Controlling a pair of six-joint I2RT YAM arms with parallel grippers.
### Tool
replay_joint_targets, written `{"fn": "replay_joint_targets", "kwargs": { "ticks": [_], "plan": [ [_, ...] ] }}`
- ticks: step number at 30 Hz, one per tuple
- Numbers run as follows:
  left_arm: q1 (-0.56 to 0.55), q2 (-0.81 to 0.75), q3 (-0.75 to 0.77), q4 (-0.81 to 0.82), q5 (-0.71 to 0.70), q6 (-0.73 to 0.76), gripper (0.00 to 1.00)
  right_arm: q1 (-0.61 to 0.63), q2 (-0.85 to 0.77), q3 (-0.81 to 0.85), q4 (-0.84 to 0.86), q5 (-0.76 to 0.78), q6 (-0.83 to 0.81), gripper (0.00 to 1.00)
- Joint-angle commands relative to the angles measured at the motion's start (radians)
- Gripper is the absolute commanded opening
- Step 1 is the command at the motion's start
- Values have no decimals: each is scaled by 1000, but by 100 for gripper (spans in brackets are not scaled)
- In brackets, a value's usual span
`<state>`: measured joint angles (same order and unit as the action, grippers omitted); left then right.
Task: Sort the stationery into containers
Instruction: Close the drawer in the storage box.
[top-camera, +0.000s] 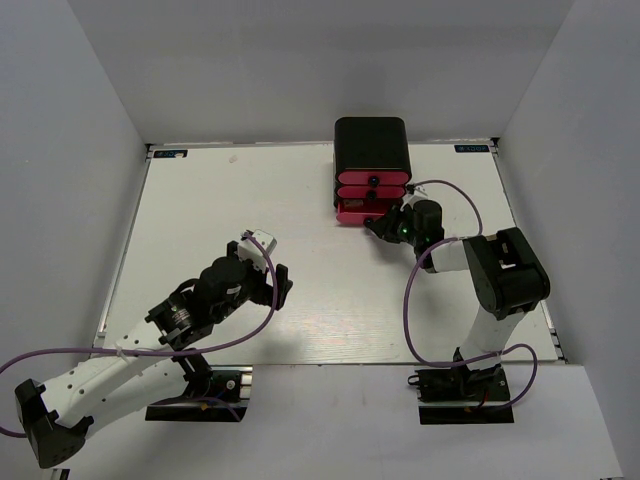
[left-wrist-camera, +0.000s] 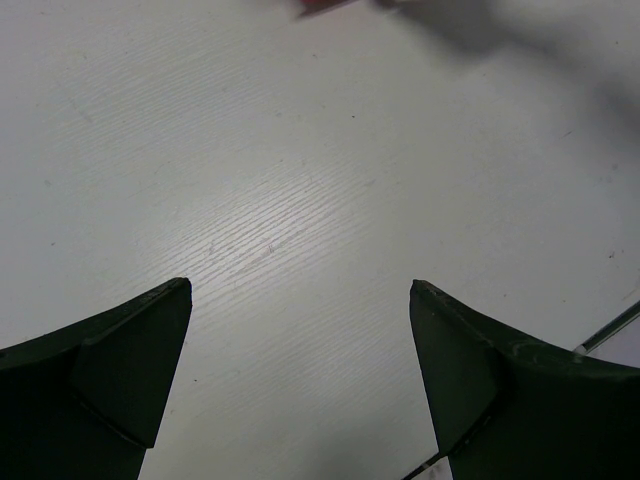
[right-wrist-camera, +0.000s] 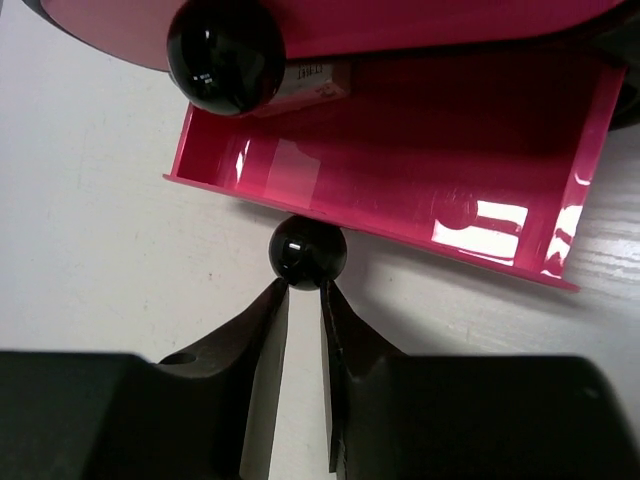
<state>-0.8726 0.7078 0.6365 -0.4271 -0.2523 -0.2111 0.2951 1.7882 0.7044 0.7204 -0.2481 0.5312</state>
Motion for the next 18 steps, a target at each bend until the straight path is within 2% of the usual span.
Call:
{"fn": "replay_joint_targets", "kwargs": {
  "ticks": [1,10,18],
  "plan": [
    [1,-13,23,-4,8,-1,100,1,-13,53,96,41,-33,25],
    [1,-4,23,-4,8,-1,100,-4,48,122,103,59,-36,25],
    [1,5,23,-4,8,-1,100,-13,62,126,119,55,-51,29]
  ]
}}
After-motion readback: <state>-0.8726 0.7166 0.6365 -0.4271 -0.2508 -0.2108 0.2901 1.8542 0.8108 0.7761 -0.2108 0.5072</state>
